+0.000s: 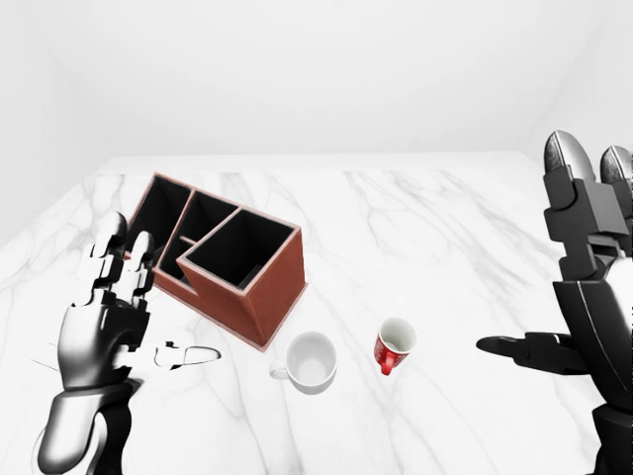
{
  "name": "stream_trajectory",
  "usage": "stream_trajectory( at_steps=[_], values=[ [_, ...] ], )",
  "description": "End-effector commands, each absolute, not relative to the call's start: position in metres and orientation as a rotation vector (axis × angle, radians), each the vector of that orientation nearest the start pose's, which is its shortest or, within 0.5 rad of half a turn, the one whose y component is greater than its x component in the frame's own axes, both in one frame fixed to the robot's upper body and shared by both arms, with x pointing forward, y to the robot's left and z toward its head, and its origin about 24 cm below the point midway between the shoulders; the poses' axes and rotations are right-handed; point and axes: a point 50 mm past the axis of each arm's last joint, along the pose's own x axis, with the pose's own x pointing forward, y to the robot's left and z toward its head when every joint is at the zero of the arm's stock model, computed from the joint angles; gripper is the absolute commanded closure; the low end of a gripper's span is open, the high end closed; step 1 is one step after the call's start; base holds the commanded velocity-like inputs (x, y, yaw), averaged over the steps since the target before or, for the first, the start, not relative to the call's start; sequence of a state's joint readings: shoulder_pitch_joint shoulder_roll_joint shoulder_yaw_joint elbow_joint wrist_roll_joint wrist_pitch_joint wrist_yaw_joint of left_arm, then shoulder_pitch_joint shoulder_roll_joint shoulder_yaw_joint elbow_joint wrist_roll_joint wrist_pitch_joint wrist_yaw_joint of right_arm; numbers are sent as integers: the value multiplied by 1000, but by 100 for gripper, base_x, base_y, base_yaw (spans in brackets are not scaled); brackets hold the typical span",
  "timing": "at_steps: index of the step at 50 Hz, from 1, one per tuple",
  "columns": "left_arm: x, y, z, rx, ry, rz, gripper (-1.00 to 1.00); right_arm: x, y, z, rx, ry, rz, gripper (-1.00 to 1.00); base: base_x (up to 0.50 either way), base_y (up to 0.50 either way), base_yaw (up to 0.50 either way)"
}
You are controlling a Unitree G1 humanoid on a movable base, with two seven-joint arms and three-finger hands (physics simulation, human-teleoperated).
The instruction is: Pick up the red mug and place it to the right of the caddy.
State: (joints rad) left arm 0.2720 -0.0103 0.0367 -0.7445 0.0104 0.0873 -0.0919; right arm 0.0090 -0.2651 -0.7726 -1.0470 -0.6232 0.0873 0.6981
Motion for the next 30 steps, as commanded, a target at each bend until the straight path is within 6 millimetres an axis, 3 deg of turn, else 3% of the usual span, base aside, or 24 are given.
stream_trajectory(
  at_steps=[1,9,17,30],
  values=[
    [181,166,147,60,-397,25,-100,131,-240,245,-1273,-346,-351,-100,0,0,0],
    [181,166,147,62,-399,24,-100,134,-237,231,-1219,-294,-277,-100,0,0,0],
    [182,165,145,60,-386,22,-100,150,-238,205,-1130,-190,-192,-100,0,0,0],
    [182,165,146,62,-393,24,-100,163,-248,187,-1078,-105,-147,-100,0,0,0]
  ],
)
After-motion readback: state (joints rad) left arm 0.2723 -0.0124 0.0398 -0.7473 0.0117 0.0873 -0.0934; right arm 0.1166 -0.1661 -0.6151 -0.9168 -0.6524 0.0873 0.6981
